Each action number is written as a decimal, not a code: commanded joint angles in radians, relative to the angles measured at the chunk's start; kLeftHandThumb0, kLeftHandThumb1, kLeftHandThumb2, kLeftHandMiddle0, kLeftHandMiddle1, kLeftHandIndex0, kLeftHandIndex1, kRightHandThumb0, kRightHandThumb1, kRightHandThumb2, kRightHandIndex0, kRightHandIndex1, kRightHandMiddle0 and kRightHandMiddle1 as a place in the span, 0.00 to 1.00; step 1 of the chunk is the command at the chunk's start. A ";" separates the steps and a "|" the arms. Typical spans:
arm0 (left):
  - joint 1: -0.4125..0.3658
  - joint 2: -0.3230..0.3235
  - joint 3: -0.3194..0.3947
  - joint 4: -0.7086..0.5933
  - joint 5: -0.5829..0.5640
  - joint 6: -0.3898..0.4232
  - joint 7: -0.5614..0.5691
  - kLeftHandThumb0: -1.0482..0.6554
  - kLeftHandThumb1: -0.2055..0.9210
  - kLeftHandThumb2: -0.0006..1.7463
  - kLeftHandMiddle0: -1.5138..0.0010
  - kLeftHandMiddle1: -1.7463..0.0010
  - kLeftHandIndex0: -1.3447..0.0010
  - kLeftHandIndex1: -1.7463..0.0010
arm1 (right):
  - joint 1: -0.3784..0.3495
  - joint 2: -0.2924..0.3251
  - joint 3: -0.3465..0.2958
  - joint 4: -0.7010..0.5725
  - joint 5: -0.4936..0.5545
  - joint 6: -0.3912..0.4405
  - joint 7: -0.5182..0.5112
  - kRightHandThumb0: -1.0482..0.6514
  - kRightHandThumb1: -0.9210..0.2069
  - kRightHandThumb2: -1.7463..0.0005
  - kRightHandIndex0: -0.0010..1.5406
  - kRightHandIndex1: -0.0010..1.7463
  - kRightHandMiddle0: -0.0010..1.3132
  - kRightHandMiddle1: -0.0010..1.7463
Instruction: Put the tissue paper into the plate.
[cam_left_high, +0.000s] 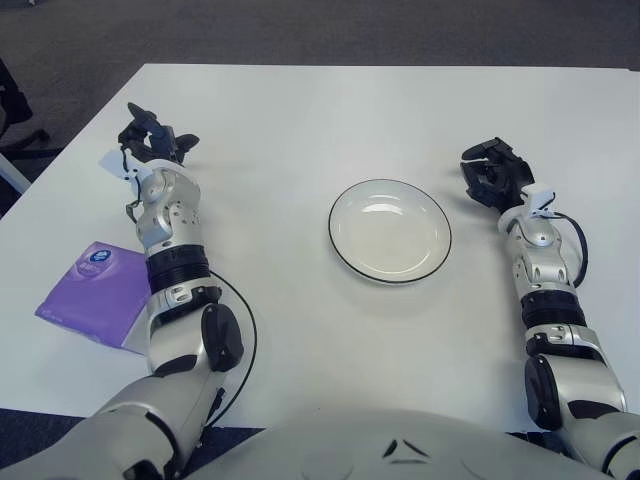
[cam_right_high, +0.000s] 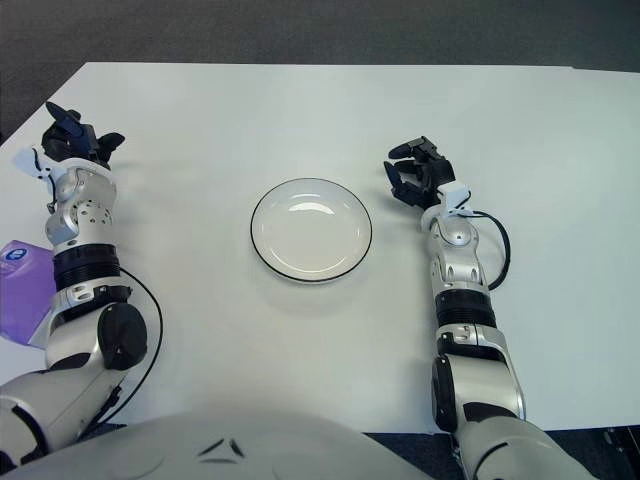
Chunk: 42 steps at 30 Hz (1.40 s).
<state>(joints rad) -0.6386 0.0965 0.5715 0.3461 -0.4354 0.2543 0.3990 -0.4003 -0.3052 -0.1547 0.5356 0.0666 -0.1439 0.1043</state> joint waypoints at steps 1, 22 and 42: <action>-0.011 0.039 -0.032 0.037 -0.036 0.039 -0.127 0.41 1.00 0.29 0.45 0.00 0.84 0.00 | 0.076 0.018 0.014 0.054 -0.009 0.057 0.015 0.61 0.21 0.62 0.38 0.83 0.28 0.83; 0.043 0.029 -0.197 -0.051 -0.066 0.201 -0.403 0.41 0.99 0.30 0.46 0.00 0.84 0.00 | 0.086 0.009 0.024 0.045 -0.017 0.065 0.022 0.61 0.21 0.62 0.38 0.83 0.28 0.84; 0.223 0.087 -0.473 -0.526 0.109 -0.029 -0.670 0.41 0.98 0.30 0.47 0.00 0.83 0.00 | 0.089 0.006 0.032 0.044 -0.017 0.067 0.023 0.61 0.21 0.62 0.38 0.82 0.27 0.85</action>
<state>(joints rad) -0.4427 0.1607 0.1232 -0.1169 -0.3748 0.2766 -0.2659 -0.3904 -0.3173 -0.1391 0.5253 0.0646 -0.1472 0.1146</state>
